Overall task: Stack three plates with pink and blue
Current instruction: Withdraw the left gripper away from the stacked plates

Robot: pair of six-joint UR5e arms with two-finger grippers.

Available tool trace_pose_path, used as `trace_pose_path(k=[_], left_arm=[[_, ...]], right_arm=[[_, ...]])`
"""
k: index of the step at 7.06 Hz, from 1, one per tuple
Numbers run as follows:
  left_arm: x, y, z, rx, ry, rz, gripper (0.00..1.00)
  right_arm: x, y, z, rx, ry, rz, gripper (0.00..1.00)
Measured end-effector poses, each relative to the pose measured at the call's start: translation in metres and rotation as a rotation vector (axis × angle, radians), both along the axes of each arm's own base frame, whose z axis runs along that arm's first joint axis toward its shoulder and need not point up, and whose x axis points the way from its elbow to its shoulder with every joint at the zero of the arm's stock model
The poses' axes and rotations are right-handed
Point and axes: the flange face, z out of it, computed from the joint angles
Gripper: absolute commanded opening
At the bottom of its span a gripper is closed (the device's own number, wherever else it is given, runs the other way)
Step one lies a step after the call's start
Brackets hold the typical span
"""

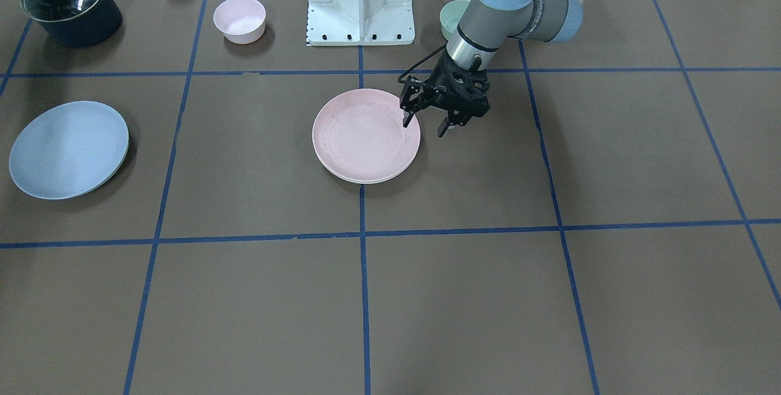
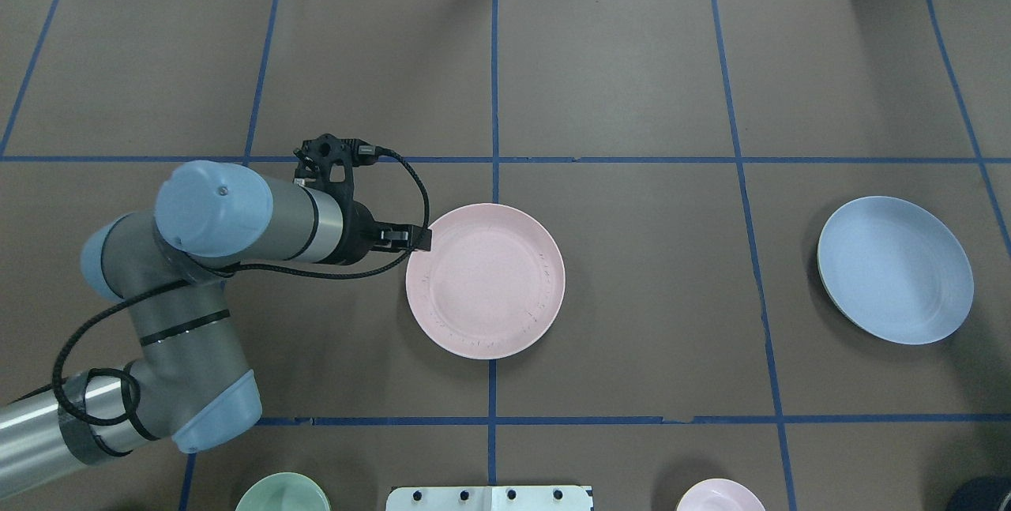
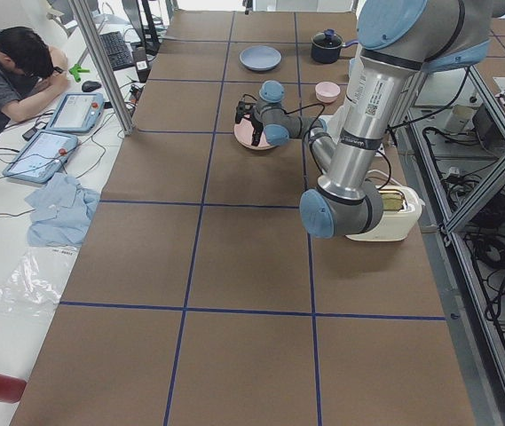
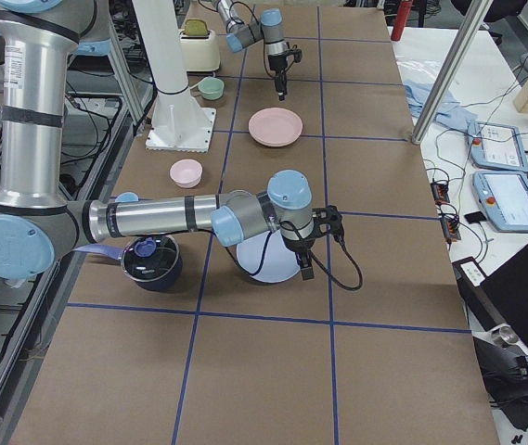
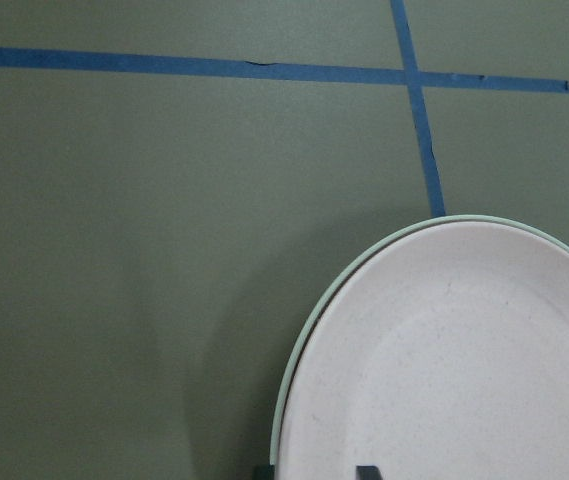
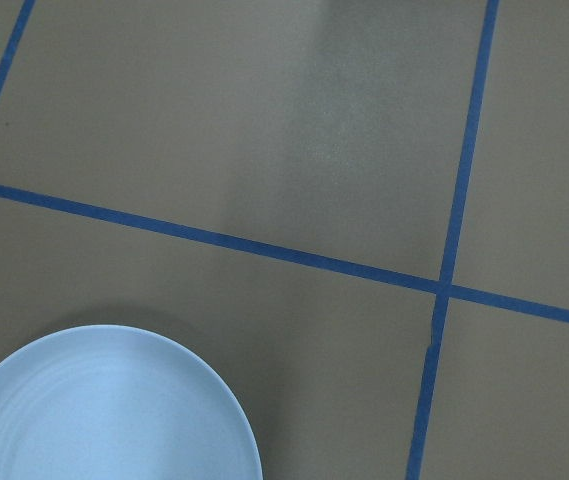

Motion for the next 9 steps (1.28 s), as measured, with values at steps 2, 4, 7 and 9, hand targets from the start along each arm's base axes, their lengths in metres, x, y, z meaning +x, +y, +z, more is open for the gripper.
trace_pose_path(k=[2, 4, 7, 9], left_arm=[[-0.065, -0.037, -0.011, 0.135, -0.08, 0.046, 1.0], [-0.154, -0.082, 0.015, 0.303, -0.212, 0.123, 1.0], [-0.286, -0.117, 0.103, 0.468, -0.398, 0.184, 1.0], [-0.314, -0.114, 0.124, 0.473, -0.413, 0.202, 1.0]], right_arm=[[-0.01, 0.006, 0.004, -0.055, -0.02, 0.042, 1.0], [-0.039, 0.037, 0.017, -0.084, -0.074, 0.109, 0.99], [-0.089, 0.087, 0.047, -0.106, -0.055, 0.179, 0.98], [-0.108, 0.1, 0.083, -0.084, -0.019, 0.184, 0.64]])
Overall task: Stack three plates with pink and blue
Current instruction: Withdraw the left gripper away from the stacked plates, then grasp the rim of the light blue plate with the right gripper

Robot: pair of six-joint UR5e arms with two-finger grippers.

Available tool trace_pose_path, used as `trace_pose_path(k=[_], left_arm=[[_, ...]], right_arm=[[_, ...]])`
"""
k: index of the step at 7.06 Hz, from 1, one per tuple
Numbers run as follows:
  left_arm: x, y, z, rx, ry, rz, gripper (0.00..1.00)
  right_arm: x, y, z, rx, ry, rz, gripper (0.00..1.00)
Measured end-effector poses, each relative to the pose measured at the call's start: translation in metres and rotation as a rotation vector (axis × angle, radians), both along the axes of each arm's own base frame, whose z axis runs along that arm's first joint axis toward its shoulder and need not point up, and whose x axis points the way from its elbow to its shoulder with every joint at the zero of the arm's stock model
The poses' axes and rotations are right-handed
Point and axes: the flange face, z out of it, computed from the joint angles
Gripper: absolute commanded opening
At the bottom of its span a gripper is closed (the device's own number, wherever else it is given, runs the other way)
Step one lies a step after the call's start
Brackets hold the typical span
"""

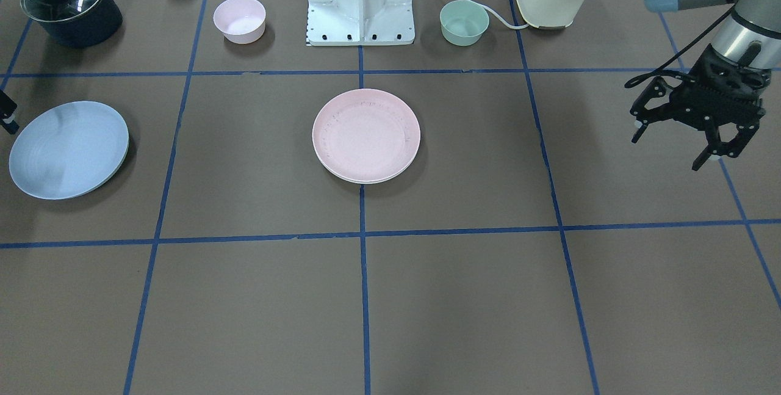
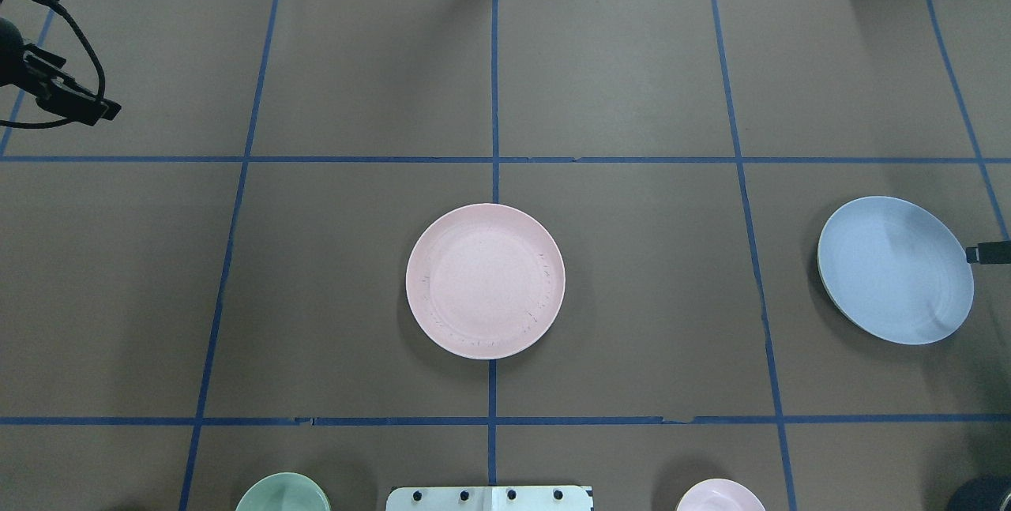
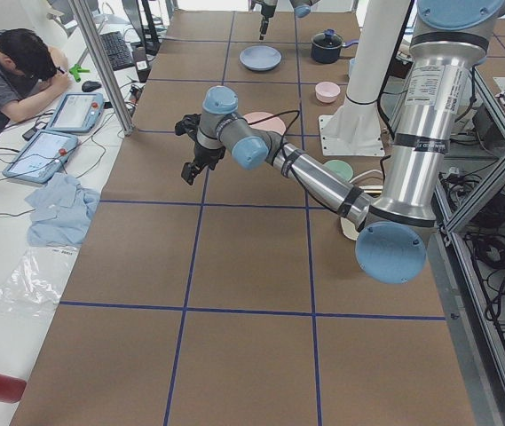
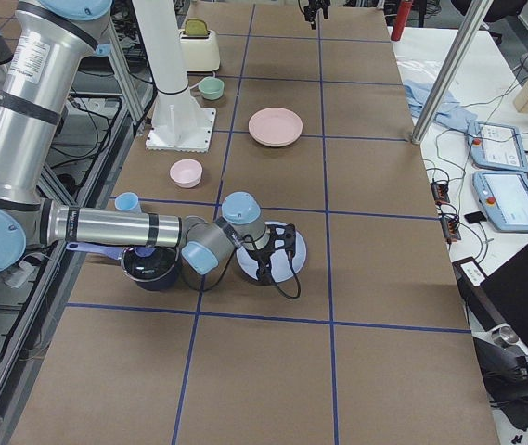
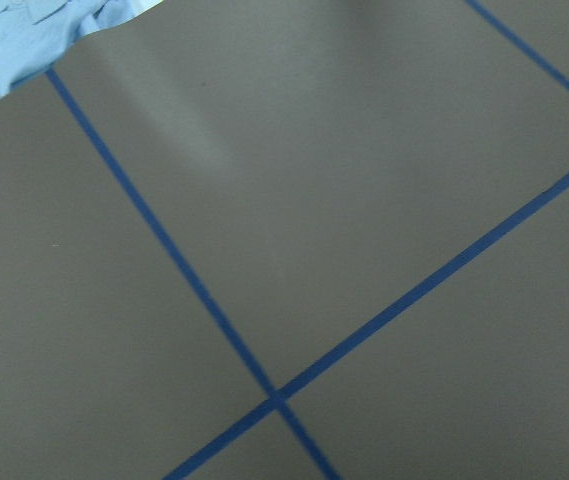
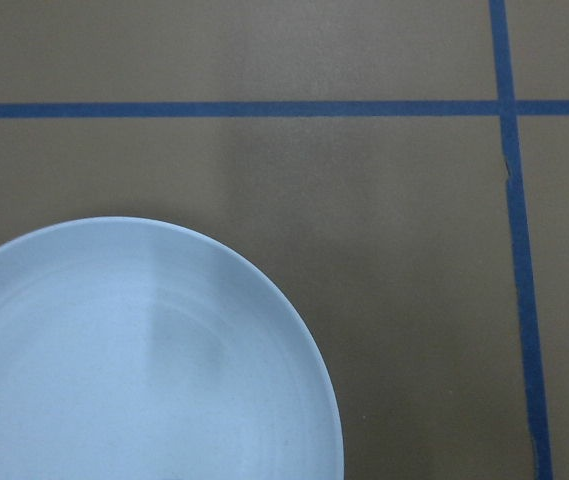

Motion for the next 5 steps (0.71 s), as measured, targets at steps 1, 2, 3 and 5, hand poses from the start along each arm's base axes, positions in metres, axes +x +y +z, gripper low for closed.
trace_pose_path(k=[1, 2, 3, 5], left_arm=[[-0.003, 0.001, 0.003, -0.002, 0.0, 0.003, 1.0], [-0.004, 0.002, 0.004, -0.003, 0.0, 0.005, 1.0], [-0.004, 0.002, 0.004, -0.003, 0.0, 0.005, 1.0], [-0.004, 0.002, 0.004, -0.003, -0.001, 0.004, 1.0]], right_arm=[[-0.006, 0.003, 0.011, -0.001, 0.001, 0.009, 0.52], [-0.012, 0.005, 0.017, -0.013, 0.002, 0.015, 0.51], [-0.017, 0.007, 0.022, -0.02, 0.004, 0.01, 0.51], [-0.024, 0.007, 0.024, -0.023, 0.004, -0.003, 0.42]])
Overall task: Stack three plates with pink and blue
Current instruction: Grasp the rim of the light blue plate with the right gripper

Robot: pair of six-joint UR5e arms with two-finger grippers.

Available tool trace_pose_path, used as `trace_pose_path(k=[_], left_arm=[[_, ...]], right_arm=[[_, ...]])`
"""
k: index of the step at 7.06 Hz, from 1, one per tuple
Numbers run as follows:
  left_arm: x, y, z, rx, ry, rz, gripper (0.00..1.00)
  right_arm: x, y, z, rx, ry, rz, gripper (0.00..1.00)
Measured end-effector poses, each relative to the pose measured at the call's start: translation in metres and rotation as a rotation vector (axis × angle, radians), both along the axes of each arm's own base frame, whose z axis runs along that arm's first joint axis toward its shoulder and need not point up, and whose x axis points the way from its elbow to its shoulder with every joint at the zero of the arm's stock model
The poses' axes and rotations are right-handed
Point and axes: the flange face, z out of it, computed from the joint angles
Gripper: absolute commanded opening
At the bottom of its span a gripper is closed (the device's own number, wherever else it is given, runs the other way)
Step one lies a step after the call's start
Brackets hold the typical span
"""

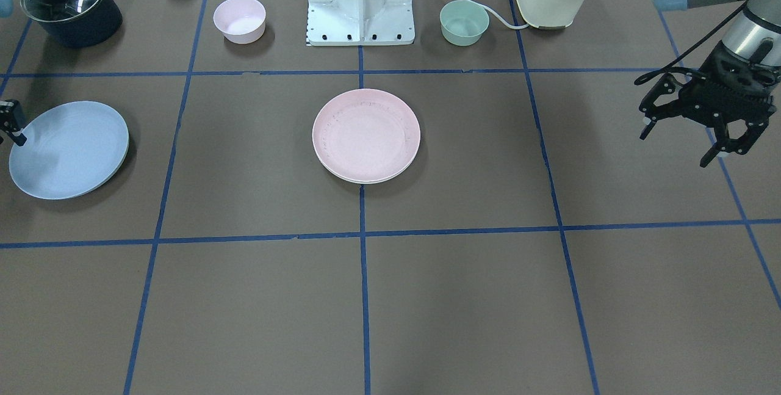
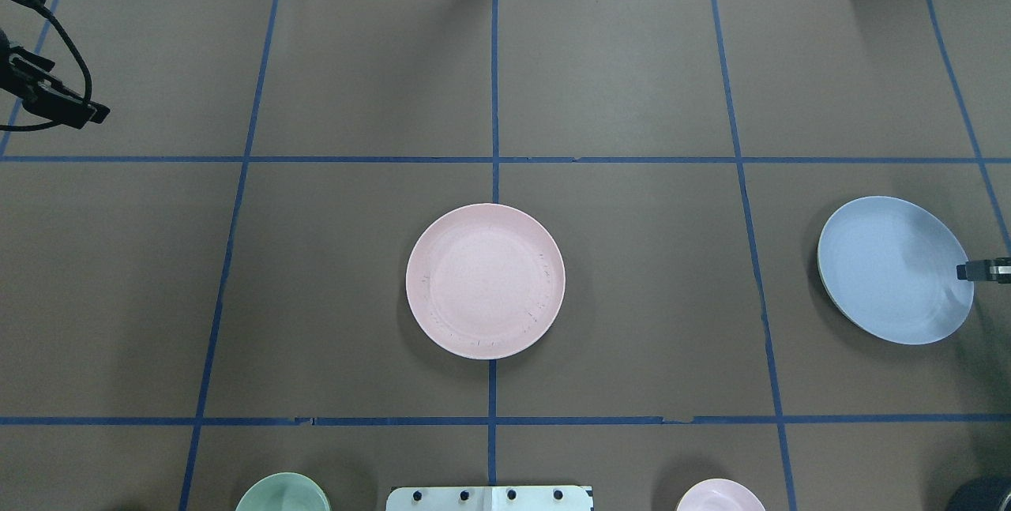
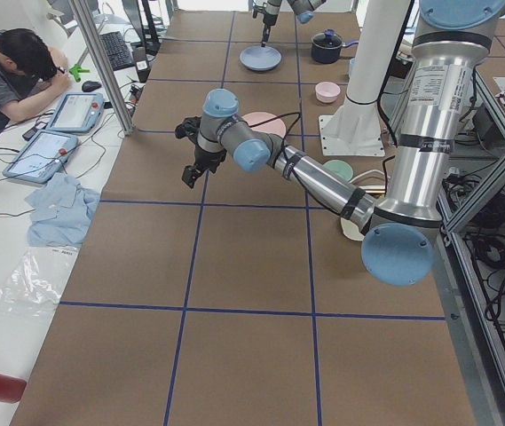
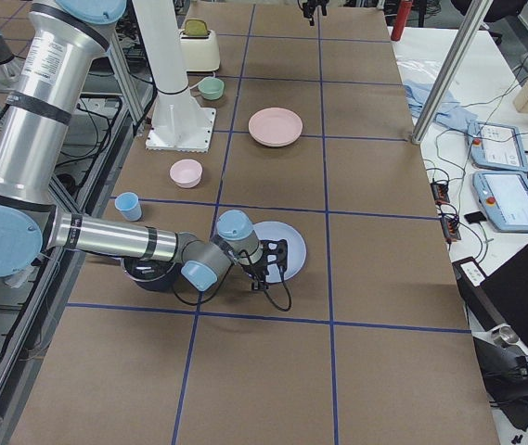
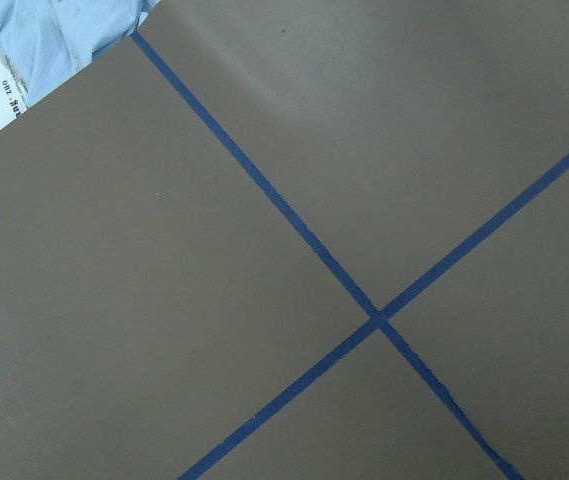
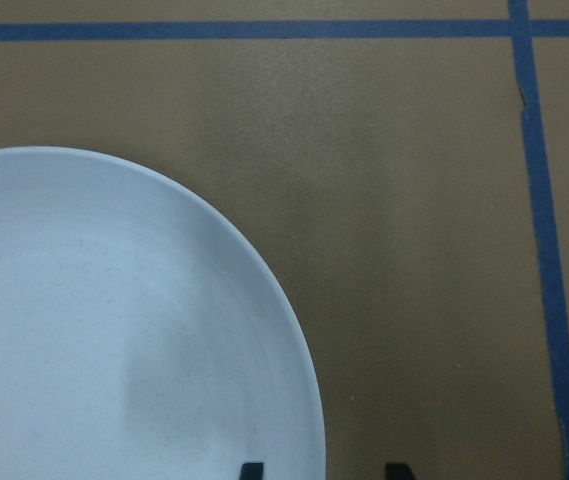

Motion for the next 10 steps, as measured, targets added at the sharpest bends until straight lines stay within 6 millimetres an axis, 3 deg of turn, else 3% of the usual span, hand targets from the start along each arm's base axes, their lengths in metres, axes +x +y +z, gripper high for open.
trace_pose_path(k=[1, 2, 3, 6, 8, 10], left_arm=[[0.0, 0.0, 0.0, 0.0, 0.0, 0.0, 1.0], [0.0, 0.0, 0.0, -0.001, 0.0, -0.001, 1.0], [0.0, 0.0, 0.0, -0.001, 0.0, 0.0, 1.0], [0.001, 0.0, 0.0, -0.002, 0.001, -0.001, 1.0], [0.001, 0.0, 0.0, -0.004, 0.002, -0.002, 1.0], [0.001, 0.0, -0.001, -0.006, 0.004, -0.003, 1.0]], right_arm=[[-0.002, 0.0, 0.0, 0.0, 0.0, -0.004, 0.32], [-0.004, -0.002, 0.001, 0.0, 0.0, -0.007, 0.09], [-0.006, -0.004, 0.002, 0.0, -0.001, -0.007, 0.0], [-0.013, -0.013, -0.009, 0.007, -0.023, 0.003, 0.0], [-0.026, -0.034, -0.047, 0.044, -0.085, 0.009, 0.0], [-0.043, -0.069, -0.111, 0.02, -0.189, 0.053, 0.0]])
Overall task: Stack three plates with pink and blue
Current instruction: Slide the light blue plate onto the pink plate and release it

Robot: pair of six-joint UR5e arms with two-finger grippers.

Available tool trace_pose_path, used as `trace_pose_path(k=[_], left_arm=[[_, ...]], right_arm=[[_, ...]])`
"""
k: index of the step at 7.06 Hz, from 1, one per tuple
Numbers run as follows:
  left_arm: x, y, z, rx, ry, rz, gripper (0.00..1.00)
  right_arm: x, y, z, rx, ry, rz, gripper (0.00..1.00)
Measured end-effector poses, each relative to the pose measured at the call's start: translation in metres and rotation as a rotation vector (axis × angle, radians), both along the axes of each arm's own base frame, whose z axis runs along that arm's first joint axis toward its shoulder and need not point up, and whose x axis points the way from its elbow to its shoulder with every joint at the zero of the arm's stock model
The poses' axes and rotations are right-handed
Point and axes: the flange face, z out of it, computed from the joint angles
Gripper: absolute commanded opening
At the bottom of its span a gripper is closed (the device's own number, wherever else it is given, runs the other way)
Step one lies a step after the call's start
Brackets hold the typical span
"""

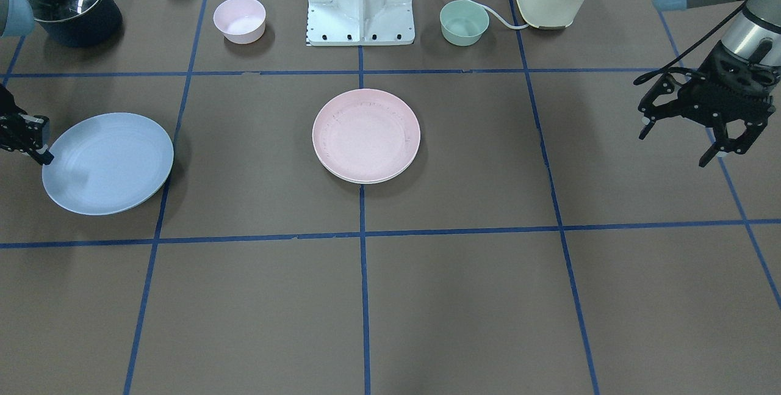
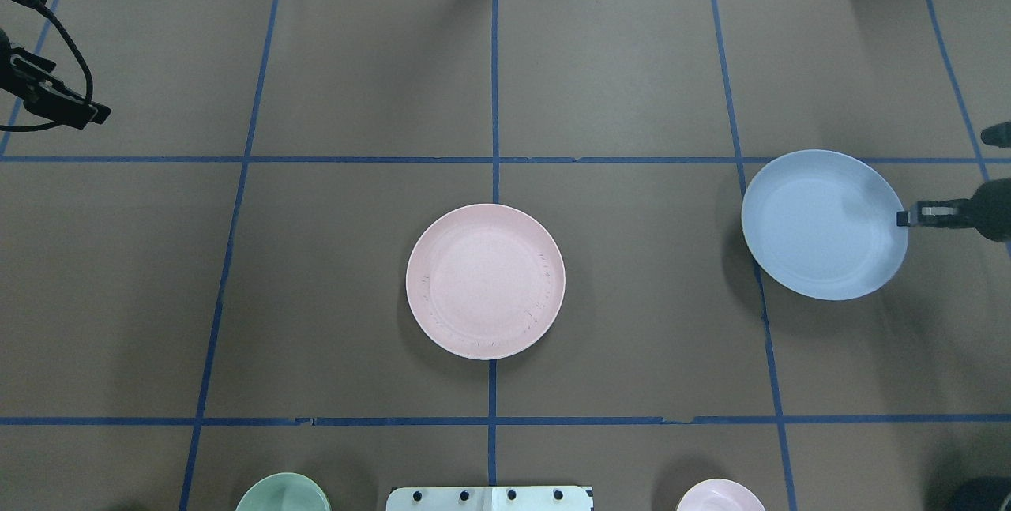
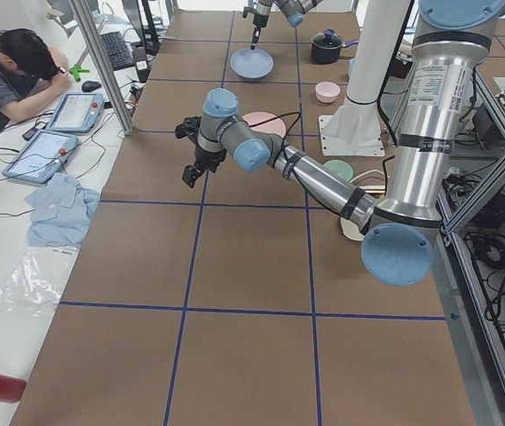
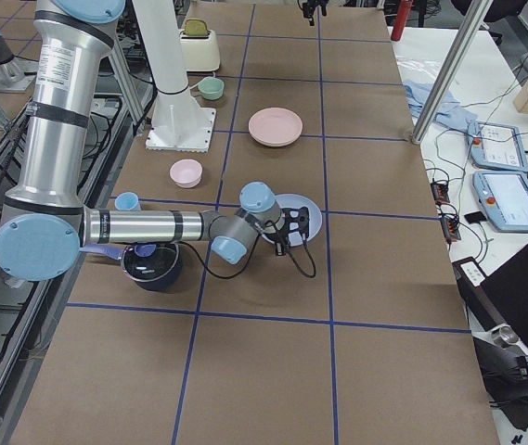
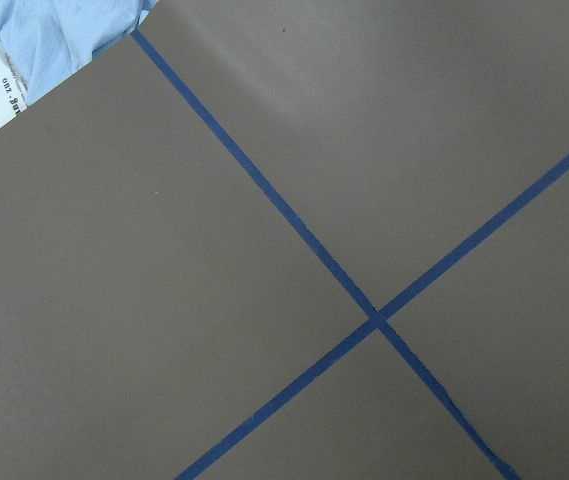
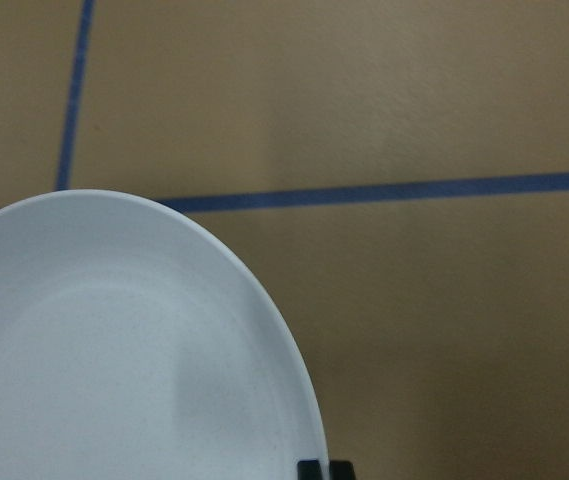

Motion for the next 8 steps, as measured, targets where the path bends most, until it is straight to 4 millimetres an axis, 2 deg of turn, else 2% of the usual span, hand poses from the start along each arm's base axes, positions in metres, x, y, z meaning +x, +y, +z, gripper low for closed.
trace_pose_path(k=[2, 3, 4, 7, 8], left_arm=[[0.0, 0.0, 0.0, -0.001, 0.0, -0.001, 1.0], [0.0, 0.0, 0.0, 0.0, 0.001, -0.002, 1.0], [0.0, 0.0, -0.001, 0.0, 0.002, -0.002, 1.0], [0.0, 0.0, 0.0, -0.002, 0.002, -0.003, 1.0], [0.0, 0.0, 0.0, -0.003, 0.002, -0.003, 1.0]], right_arm=[[-0.028, -0.026, -0.096, -0.059, -0.082, 0.045, 0.0], [-0.056, -0.03, -0.142, -0.078, -0.13, 0.055, 0.0], [-0.093, -0.029, -0.181, -0.084, -0.172, 0.068, 0.0], [-0.219, 0.008, -0.278, -0.131, -0.12, 0.095, 0.0], [-0.258, 0.028, -0.301, -0.148, -0.074, 0.102, 0.0]])
